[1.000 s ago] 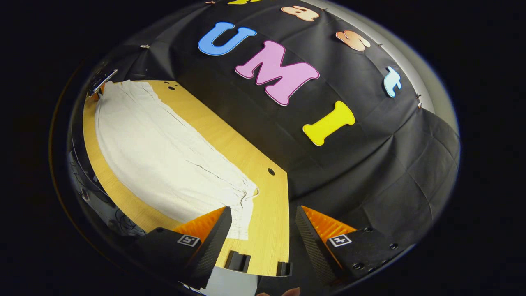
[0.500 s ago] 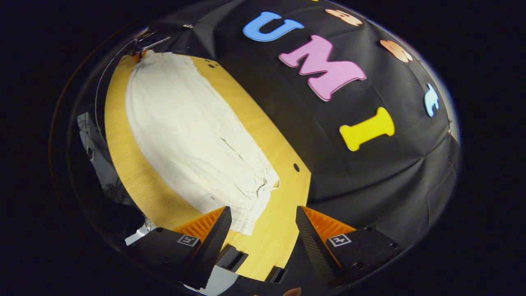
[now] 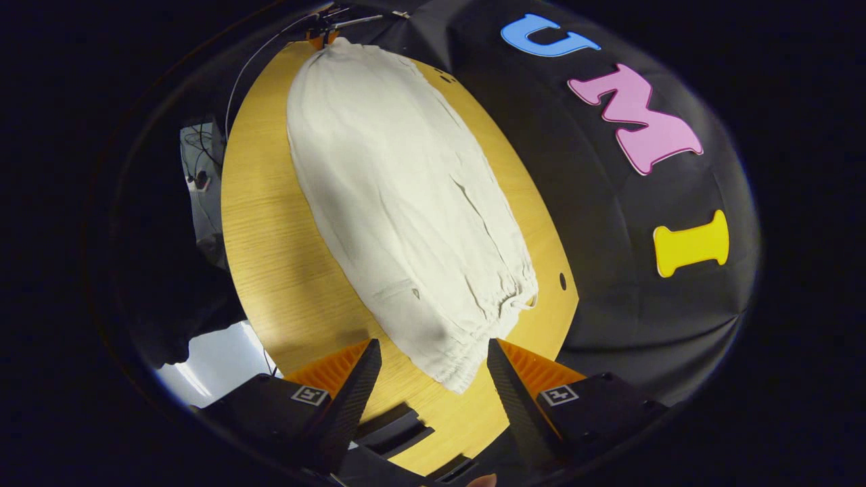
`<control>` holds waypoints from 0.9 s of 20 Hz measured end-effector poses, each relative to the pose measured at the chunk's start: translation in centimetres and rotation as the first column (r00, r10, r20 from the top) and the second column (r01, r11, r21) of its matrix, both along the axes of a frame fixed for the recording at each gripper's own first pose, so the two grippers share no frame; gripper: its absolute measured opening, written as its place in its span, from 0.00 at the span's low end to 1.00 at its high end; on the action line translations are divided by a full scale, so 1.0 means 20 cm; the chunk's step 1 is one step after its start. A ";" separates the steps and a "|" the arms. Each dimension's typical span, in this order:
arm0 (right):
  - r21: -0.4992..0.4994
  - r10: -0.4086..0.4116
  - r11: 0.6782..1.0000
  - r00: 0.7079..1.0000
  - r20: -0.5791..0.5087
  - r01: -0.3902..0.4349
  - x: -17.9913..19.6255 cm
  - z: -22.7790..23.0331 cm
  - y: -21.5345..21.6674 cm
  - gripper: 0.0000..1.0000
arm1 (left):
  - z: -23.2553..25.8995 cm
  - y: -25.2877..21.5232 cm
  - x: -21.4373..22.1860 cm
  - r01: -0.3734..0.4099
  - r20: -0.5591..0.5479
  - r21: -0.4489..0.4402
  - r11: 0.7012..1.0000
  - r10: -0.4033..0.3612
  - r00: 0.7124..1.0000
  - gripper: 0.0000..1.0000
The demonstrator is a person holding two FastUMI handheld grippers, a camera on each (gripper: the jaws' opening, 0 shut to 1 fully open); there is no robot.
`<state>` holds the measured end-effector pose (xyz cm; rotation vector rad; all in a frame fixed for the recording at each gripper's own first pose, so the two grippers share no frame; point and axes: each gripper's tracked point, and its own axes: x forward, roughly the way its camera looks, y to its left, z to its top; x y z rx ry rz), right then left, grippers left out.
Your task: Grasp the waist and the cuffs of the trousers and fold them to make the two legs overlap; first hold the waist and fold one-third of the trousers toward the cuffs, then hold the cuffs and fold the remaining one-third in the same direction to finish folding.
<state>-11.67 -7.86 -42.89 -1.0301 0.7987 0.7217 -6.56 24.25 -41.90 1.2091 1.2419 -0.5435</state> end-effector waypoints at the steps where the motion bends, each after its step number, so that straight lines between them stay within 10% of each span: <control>1: -0.013 0.026 1.000 1.000 -0.013 -0.026 0.01 -0.04 0.00 0.97 | 0.00 0.00 0.00 0.000 0.002 0.006 1.000 0.000 1.000 0.06; 9: -0.069 0.191 0.979 0.982 -0.017 -0.191 0.20 -0.16 0.06 0.91 | 0.00 0.00 0.00 -0.013 0.009 0.028 1.000 0.013 1.000 0.06; 14: -0.074 0.154 0.983 0.978 -0.143 -0.166 0.12 -0.25 0.05 0.18 | 0.00 0.01 0.01 0.003 0.030 0.072 0.997 -0.005 1.000 0.06; 18: -0.026 0.025 0.999 0.970 -0.240 -0.032 0.16 -0.23 0.07 0.05 | 0.01 -0.02 0.03 -0.155 0.089 0.018 0.988 0.152 0.984 0.06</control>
